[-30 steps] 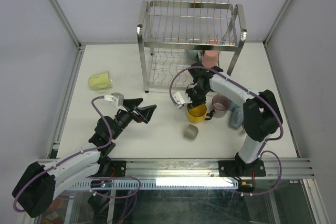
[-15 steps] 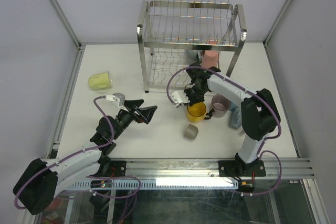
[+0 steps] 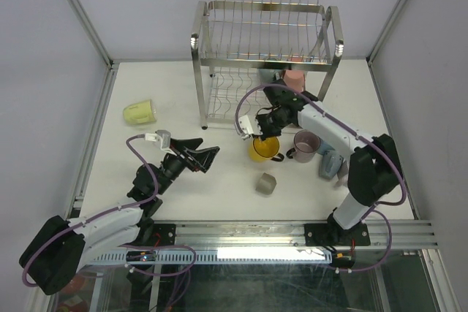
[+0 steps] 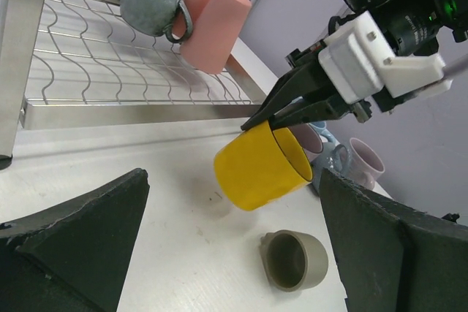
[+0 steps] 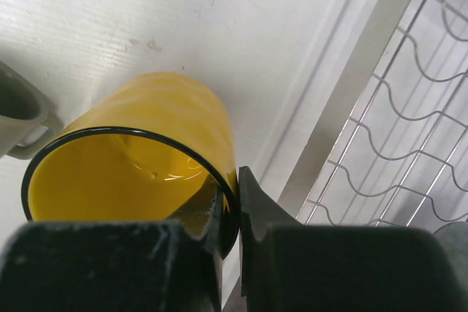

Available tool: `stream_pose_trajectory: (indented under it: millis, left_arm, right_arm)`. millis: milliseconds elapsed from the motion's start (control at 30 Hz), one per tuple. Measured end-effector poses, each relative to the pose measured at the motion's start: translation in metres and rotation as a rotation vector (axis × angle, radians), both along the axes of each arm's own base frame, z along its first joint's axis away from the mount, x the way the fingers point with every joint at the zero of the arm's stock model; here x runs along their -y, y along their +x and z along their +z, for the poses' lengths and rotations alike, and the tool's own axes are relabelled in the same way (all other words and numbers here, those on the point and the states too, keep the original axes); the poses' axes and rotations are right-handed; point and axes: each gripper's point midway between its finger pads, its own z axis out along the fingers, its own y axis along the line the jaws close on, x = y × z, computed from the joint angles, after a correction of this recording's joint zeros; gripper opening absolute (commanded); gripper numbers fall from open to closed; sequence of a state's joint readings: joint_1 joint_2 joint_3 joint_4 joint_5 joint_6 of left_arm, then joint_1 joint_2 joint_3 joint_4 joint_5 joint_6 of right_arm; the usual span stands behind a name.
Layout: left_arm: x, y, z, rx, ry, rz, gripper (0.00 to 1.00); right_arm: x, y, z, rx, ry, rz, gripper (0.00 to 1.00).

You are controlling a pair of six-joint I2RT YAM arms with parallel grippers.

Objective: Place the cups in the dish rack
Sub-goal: Pick up the cup at the center of the board.

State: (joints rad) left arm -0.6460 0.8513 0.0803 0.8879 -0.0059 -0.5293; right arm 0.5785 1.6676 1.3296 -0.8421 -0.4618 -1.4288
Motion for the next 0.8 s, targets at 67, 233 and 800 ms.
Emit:
stream_pose_trajectory:
  millis: [67,233,800]
  left_arm:
    - [0.001,-0.002,-0.001,-0.001,-0.013,-0.010,0.99]
    - [0.009,-0.009,0.008,0.026,-0.049,-0.071,0.99]
    - [0.043,-0.040,0.062,0.112,-0.227,-0.357,0.97]
  right_arm:
    - [-0.002,-0.003,0.008,-0.007,0.029,-0.012,0.00]
    - [-0.007,-0.012,0.034,-0.034,0.121,-0.057,0.00]
    - [0.013,-0.049,0.163,-0.301,0.623,-0.259,0.00]
